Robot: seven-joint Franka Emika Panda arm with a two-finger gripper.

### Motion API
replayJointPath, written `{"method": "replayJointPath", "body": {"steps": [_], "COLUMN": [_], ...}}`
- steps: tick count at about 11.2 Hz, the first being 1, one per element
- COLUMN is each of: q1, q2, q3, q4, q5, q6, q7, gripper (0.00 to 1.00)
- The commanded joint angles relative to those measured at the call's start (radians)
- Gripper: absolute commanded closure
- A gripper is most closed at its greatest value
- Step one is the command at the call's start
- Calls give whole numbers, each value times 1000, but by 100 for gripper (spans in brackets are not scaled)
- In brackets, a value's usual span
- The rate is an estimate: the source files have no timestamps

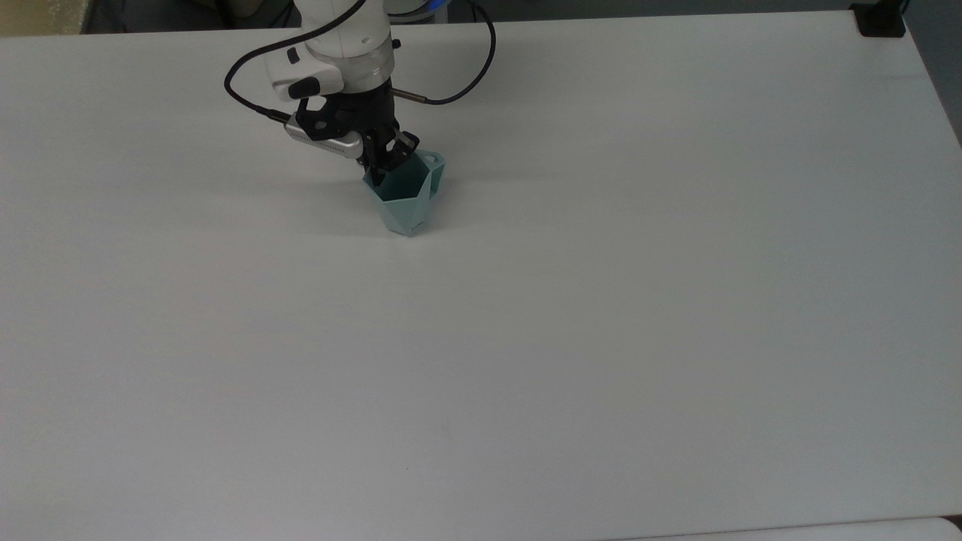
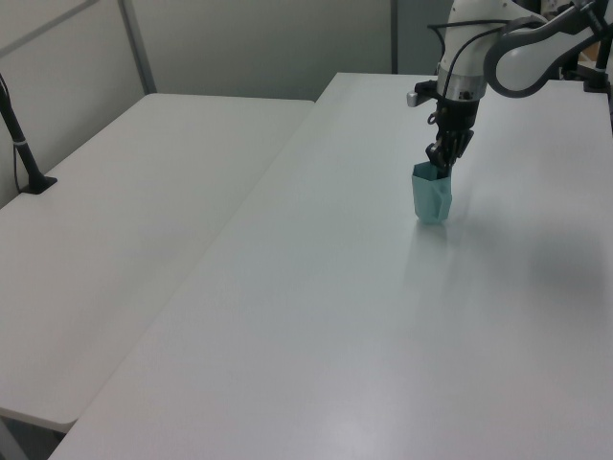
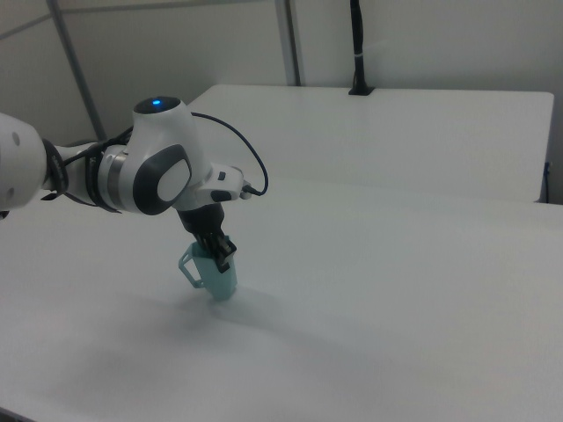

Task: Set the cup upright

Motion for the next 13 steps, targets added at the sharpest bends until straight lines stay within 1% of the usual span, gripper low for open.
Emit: {"method": "replayJointPath", "body": {"steps": [1, 2, 3, 4, 5, 6, 7, 9, 11, 13], "q1": [12, 12, 12, 12, 12, 12, 12, 12, 11, -4], "q2": [-11, -11, -11, -12, -16, -19, -23, -42, -66, -89], "q3": [-9, -9, -9, -9, -9, -9, -9, -9, -10, -12], "q4": [-10, -10, -8, -5, -5, -2, 0, 30, 107, 186], "q5": [21, 20, 20, 20, 17, 9, 5, 5, 5, 8], "q6": [17, 8, 7, 4, 3, 3, 3, -26, -110, -150], "q7": [-1, -6, -7, -7, -9, -10, -9, -6, -14, -14], "gripper": [88, 69, 64, 54, 32, 5, 0, 0, 0, 0]}}
